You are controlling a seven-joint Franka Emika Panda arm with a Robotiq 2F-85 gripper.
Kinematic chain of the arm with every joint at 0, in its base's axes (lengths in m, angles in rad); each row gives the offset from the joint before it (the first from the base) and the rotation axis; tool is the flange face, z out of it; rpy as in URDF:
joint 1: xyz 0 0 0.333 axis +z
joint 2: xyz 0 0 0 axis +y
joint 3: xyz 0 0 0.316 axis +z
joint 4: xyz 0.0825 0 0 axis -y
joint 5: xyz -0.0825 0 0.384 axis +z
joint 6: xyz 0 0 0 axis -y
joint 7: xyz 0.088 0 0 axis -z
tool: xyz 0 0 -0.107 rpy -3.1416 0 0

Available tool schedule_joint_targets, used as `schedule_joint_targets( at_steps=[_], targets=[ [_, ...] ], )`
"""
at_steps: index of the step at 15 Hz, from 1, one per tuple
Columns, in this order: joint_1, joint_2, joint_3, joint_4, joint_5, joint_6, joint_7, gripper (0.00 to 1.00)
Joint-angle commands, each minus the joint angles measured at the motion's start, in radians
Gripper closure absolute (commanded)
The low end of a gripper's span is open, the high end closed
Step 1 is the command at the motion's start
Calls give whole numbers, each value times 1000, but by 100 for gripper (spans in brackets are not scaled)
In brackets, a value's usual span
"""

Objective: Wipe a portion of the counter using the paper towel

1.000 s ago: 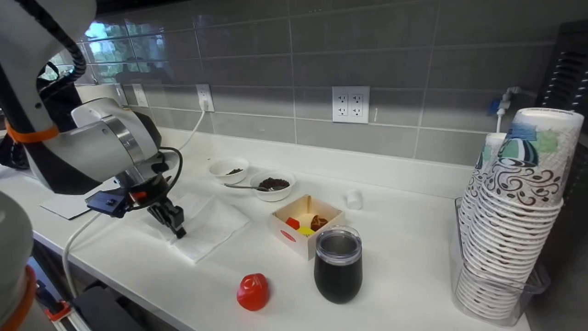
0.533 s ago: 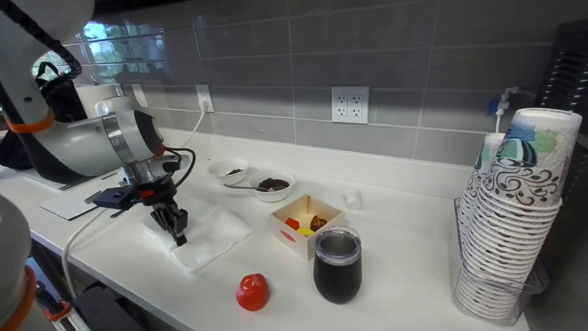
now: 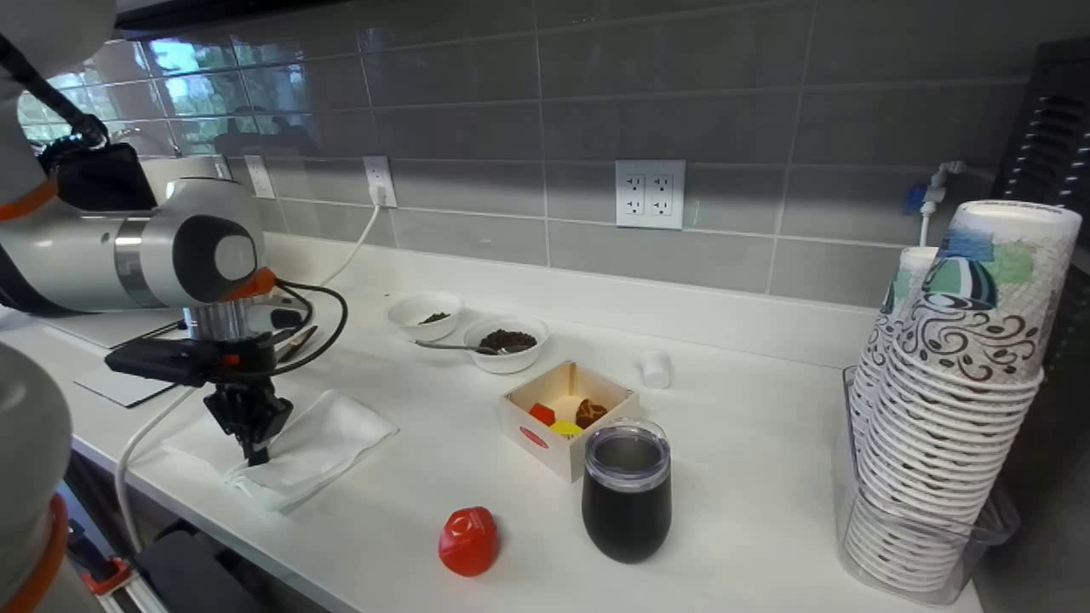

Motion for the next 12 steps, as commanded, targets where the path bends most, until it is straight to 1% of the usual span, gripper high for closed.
schedule_joint_targets(
  at_steps=[1, 2, 3, 4, 5, 6, 9, 12],
  targets=[
    [65, -1, 9, -4, 80, 49, -43, 99],
    [80, -1, 3, -4, 59, 74, -19, 99],
    [100, -4, -11, -4, 4, 104, 38, 99],
    [114, -4, -20, -4, -27, 136, 69, 99],
    [132, -10, -39, -5, -88, 165, 127, 99],
    [128, -11, -38, -6, -142, 196, 175, 99],
    [149, -35, -90, -11, -336, 242, 328, 99],
    [154, -36, -131, 10, -483, 272, 455, 99]
  ],
)
